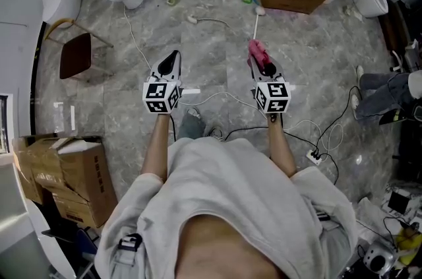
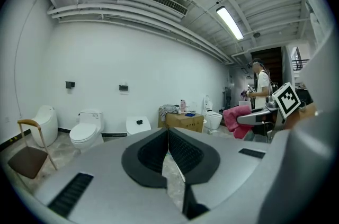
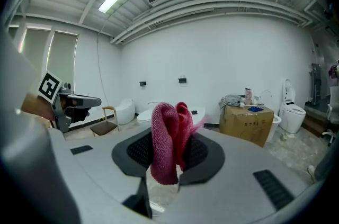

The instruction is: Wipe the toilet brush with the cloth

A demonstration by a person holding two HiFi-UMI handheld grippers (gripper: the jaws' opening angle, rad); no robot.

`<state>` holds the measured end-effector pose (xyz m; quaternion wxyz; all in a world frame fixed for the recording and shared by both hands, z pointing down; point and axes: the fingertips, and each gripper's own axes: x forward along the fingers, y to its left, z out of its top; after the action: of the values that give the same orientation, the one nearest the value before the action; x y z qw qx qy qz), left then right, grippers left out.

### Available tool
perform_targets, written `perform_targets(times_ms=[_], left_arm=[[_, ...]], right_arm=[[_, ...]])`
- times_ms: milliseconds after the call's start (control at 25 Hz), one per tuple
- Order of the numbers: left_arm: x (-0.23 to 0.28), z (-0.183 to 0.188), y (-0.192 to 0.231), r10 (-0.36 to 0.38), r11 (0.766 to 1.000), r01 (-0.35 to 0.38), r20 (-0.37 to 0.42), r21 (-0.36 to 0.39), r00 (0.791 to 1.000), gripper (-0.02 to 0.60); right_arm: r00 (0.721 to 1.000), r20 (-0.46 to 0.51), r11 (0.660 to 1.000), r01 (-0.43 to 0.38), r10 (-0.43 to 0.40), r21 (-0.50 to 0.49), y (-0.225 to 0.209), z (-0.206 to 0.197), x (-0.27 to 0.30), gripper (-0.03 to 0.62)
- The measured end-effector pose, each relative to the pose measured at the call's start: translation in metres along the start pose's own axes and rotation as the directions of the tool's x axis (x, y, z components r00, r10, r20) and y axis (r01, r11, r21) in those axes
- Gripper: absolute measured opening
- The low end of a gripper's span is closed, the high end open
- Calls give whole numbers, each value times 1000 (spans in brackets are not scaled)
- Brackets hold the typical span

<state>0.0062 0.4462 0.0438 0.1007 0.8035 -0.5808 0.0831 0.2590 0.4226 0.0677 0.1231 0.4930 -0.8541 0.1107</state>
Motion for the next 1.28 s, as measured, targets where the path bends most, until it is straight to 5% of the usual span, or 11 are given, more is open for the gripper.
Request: perform_targets(times_ms=[640, 1280], left_arm=[[109, -3, 63, -18, 999, 17, -21, -38, 1000, 21], [282, 36, 210, -93, 991, 88, -44, -105, 995, 21]], right_arm=[[1000, -27, 1000, 0, -1, -28, -31, 22, 110, 117], [997, -76, 998, 28, -31, -49, -52, 99, 327, 117]])
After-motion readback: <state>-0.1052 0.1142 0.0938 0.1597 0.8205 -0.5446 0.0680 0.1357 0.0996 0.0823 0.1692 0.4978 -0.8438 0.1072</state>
